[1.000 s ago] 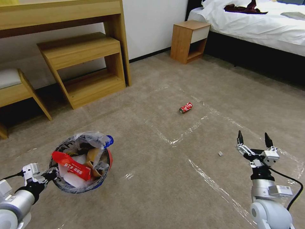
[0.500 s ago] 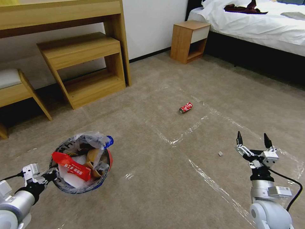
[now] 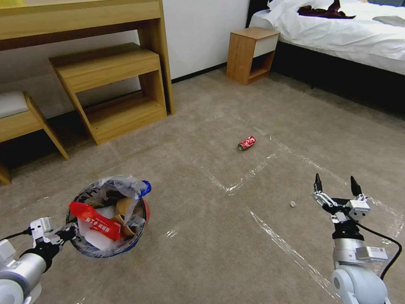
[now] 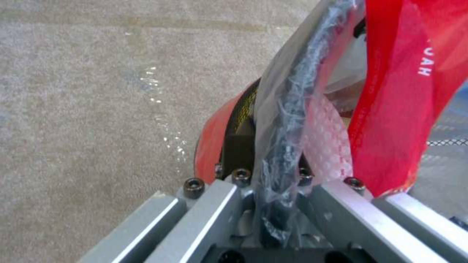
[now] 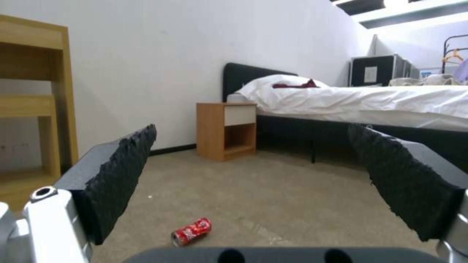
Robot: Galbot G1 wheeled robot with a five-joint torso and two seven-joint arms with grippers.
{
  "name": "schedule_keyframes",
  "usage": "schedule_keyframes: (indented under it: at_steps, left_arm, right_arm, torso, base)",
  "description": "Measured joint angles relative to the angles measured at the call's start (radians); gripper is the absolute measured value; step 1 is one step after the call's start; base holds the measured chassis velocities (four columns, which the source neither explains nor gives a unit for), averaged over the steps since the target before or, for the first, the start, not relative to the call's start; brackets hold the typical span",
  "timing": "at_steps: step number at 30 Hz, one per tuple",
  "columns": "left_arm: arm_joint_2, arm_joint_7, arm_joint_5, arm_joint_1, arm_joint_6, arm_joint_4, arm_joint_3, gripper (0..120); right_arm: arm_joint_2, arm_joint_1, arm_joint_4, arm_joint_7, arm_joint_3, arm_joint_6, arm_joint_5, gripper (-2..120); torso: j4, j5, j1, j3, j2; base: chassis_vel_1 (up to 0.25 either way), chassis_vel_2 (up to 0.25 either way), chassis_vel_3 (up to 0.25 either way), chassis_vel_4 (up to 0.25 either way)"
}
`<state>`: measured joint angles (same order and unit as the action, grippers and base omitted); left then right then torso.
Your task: Pick up the trash bin and place the garbage on the floor into it.
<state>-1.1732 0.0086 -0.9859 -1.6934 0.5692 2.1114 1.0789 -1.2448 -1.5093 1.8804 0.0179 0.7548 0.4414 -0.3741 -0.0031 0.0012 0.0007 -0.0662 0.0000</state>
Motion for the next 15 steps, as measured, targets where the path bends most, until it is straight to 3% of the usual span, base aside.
schedule_keyframes:
  at_steps: [15]
  left_arm:
    - [0.004, 0.0, -0.004, -0.003, -0.001, 0.0, 0.004, 0]
  right_arm:
    - [-0.009, 0.0, -0.003, 0.003, -0.004, 0.0, 0.011, 100]
  torso:
    - [0.0, 0.0, 0.0, 0.0, 0.0]
  base:
    - [-0.013, 0.013, 0.017, -0.014]
